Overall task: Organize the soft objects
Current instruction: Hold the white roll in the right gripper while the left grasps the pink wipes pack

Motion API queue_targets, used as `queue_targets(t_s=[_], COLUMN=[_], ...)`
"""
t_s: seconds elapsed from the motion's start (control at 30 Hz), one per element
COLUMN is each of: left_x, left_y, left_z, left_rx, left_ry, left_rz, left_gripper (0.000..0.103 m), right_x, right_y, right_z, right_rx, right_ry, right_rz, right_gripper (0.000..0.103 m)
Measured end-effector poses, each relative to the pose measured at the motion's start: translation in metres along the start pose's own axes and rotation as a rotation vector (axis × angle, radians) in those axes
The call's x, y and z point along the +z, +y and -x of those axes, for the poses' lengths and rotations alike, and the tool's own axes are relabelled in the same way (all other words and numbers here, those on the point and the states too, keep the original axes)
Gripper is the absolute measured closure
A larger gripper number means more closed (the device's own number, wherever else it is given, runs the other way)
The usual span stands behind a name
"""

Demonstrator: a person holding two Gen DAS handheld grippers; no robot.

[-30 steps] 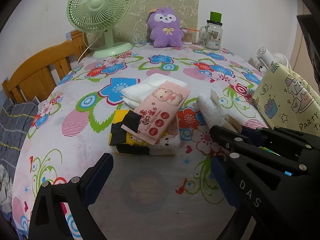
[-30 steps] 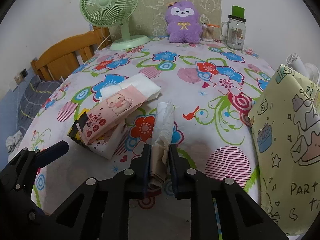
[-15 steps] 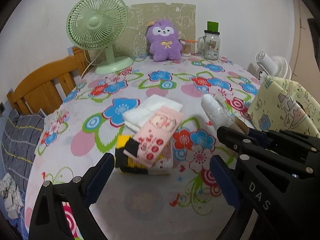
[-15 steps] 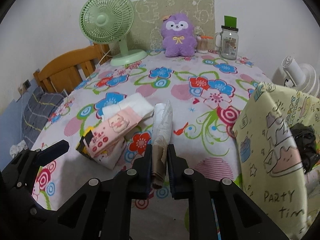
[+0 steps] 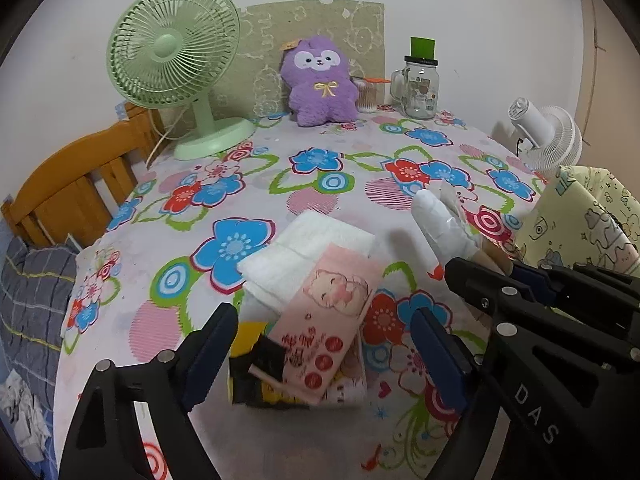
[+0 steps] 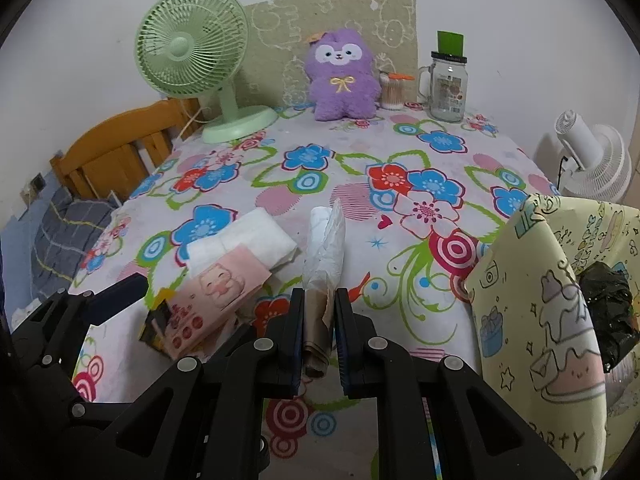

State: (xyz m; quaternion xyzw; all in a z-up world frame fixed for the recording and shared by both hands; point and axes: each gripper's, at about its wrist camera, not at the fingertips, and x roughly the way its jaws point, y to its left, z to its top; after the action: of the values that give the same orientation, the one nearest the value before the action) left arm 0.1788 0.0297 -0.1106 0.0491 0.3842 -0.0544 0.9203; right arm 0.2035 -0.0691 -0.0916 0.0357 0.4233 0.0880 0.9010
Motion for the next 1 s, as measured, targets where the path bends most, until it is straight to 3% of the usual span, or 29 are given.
queue_targets(t_s=[0.23, 0.53, 1.0], left_x=[0.003, 0.003, -0.002], left_y=[0.003, 0.002, -0.007], left_z=[-0.019, -0.023, 0.004], left_rx=[-0.033, -0.044, -0.019], left_ry=[0.035, 0.04, -0.017], left_rz=[0.001, -0.001, -0.009], left_gripper=[0.027, 0.06, 0.063], right_x=[0.002, 0.003, -0.003], right_y=[0.001, 0.001, 0.0], right_z=[-0.014, -0.018, 0.006], right_rx=[-0.012, -0.005, 0.0], right_ry=[0.025, 0.033, -0.006], right_rz=[-0.005, -0.007, -0.002], right_gripper=[0.086, 0.086, 0.086])
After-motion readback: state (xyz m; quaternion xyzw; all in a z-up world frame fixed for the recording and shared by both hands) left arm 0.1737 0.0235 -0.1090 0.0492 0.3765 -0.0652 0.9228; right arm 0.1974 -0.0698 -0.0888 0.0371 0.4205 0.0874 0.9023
